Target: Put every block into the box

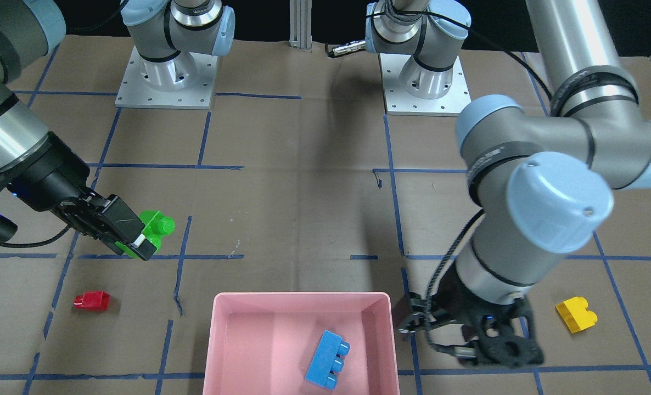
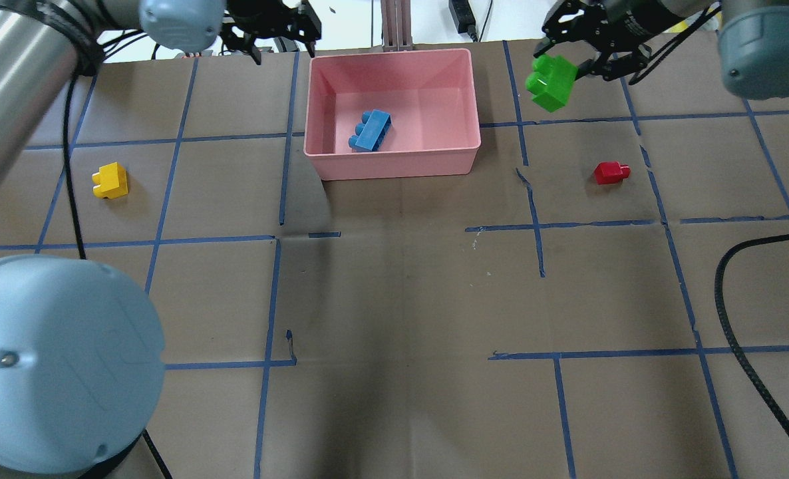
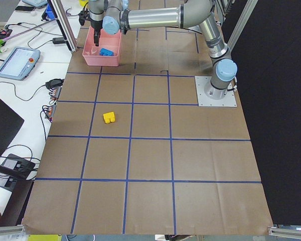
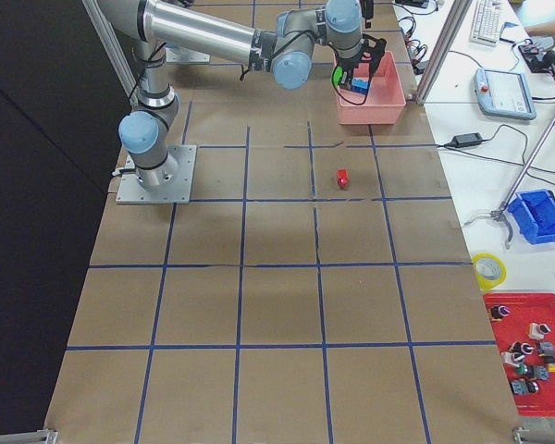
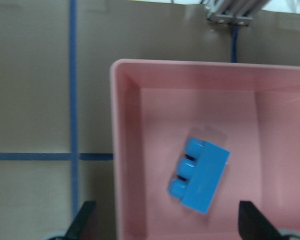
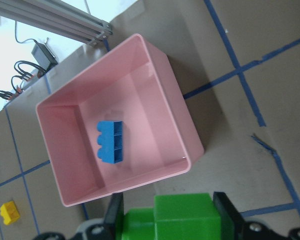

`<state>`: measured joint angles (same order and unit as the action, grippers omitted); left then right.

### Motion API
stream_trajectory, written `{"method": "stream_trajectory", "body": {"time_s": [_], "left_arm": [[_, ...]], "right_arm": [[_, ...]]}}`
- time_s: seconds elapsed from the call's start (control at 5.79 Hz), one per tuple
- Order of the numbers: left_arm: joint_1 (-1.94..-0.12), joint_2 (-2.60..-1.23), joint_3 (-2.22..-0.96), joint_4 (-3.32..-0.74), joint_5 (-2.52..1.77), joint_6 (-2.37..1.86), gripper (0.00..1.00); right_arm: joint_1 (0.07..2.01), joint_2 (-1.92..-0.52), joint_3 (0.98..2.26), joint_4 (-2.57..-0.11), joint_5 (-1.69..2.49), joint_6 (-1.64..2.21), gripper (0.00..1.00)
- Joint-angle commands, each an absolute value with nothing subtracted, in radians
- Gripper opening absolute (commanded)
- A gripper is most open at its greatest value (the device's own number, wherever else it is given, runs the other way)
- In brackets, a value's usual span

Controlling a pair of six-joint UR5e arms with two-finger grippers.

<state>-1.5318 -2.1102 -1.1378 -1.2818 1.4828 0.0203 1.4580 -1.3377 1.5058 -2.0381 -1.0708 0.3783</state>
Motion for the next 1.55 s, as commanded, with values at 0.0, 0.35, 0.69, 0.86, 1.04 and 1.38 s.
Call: {"method": "stream_trajectory", "body": {"time_s": [0.0,0.35,0.69,0.86,1.04,1.38], "left_arm": [[-1.299,-2.039,-1.249,-1.319,1.482,0.214,0.99],[-1.014,-2.065,-1.314,-1.316,1.482,0.505,0.99],[-0.974,-2.053,-1.368,-1.309,1.497,0.496,0.99],[-0.974,-2.054,-1.385,-1.299,1.499,0.476,0.99],[-0.976,-2.062,-1.387,-1.29,1.499,0.428,0.98],[-1.011,-2.121,-1.381,-1.235,1.496,0.318,0.98]], "right_arm": [[1.599,-1.173,1.337,-2.177,-1.068,0.538,0.12],[1.652,-0.929,1.043,-2.177,-1.077,0.548,0.12],[1.68,-0.858,1.051,-2.177,-1.132,0.529,0.15],[1.686,-0.838,1.055,-2.177,-1.149,0.531,0.24],[1.696,-0.827,1.06,-2.177,-1.191,0.528,0.67],[1.7,-0.825,1.065,-2.177,-1.242,0.444,0.99]]}}
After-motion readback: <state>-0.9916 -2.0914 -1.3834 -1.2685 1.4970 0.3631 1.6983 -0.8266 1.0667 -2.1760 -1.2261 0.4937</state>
